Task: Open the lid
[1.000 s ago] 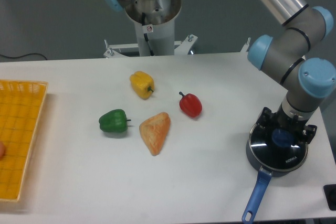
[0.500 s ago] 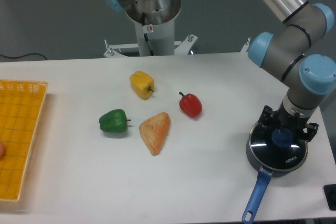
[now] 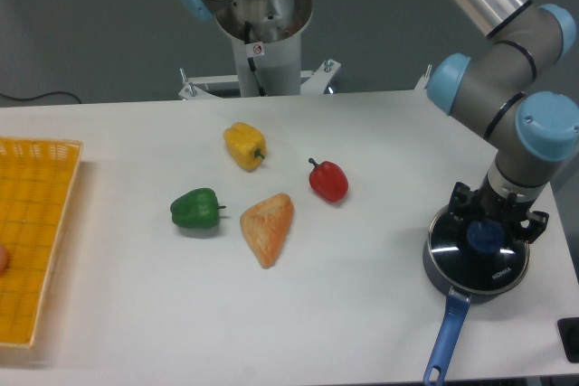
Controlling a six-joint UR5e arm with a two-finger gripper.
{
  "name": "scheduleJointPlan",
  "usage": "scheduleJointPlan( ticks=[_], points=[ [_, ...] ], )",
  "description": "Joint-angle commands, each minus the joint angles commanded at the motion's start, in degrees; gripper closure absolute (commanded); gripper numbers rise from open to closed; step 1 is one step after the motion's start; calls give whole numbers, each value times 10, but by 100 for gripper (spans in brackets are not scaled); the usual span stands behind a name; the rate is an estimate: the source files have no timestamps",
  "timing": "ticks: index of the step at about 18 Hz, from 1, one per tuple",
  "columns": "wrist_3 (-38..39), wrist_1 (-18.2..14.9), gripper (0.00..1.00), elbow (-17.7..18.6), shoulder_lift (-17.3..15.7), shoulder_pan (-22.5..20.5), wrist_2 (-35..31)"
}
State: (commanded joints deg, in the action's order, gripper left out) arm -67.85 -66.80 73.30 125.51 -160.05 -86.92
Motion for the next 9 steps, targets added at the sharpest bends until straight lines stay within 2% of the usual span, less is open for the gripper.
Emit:
scheduleJointPlan(
  ticks=[9],
  points=[
    [1, 0, 37, 0, -1, 1, 1]
  ],
)
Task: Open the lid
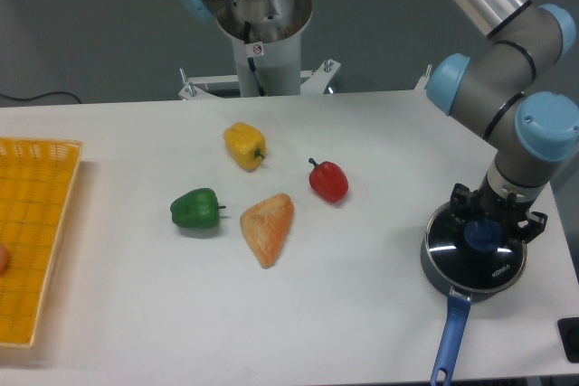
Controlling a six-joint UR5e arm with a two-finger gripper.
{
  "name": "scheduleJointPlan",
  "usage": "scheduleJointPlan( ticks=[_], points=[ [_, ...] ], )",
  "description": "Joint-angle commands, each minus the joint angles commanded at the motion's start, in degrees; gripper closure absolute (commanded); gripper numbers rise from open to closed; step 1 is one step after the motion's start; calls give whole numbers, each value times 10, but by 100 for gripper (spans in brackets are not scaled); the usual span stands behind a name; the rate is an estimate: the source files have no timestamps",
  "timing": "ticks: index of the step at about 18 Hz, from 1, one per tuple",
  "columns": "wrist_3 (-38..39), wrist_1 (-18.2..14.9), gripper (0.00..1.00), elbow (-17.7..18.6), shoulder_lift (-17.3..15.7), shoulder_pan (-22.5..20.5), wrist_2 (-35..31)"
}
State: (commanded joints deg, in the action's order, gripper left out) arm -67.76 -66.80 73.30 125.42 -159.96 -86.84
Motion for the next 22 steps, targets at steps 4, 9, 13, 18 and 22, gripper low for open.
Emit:
scheduleJointPlan(
  ticks=[4, 9, 13, 18, 22],
  points=[
    [0, 0, 40, 1, -3, 1, 0],
    [-3, -1, 41, 14, -14, 1, -1],
    [-6, -1, 41, 25, -23, 1, -1],
    [-7, -4, 41, 37, -39, 1, 0],
    [-7, -4, 41, 47, -48, 1, -1]
  ],
)
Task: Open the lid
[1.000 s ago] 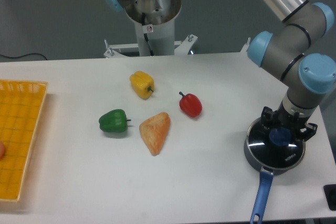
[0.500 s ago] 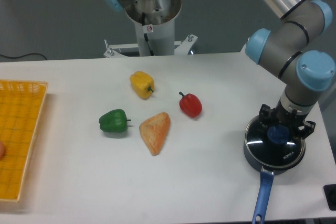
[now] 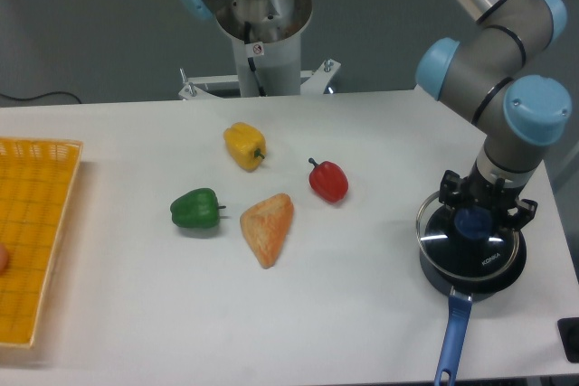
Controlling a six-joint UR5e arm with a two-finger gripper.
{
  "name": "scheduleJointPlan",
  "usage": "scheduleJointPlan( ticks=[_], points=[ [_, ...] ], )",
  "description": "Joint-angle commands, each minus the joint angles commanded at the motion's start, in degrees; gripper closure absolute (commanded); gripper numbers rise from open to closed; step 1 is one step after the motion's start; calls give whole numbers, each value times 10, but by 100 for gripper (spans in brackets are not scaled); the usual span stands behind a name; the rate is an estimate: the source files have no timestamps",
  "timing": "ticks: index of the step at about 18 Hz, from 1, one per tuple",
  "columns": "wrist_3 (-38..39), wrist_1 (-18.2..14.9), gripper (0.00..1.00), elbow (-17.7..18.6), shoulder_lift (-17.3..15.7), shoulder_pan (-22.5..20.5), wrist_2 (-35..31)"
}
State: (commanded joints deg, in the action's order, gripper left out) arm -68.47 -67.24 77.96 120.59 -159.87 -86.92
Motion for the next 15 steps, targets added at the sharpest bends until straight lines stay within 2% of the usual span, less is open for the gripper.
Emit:
scheduleJointPlan(
  ticks=[15],
  points=[
    [-9, -1, 41, 4, -9, -2, 0]
  ],
)
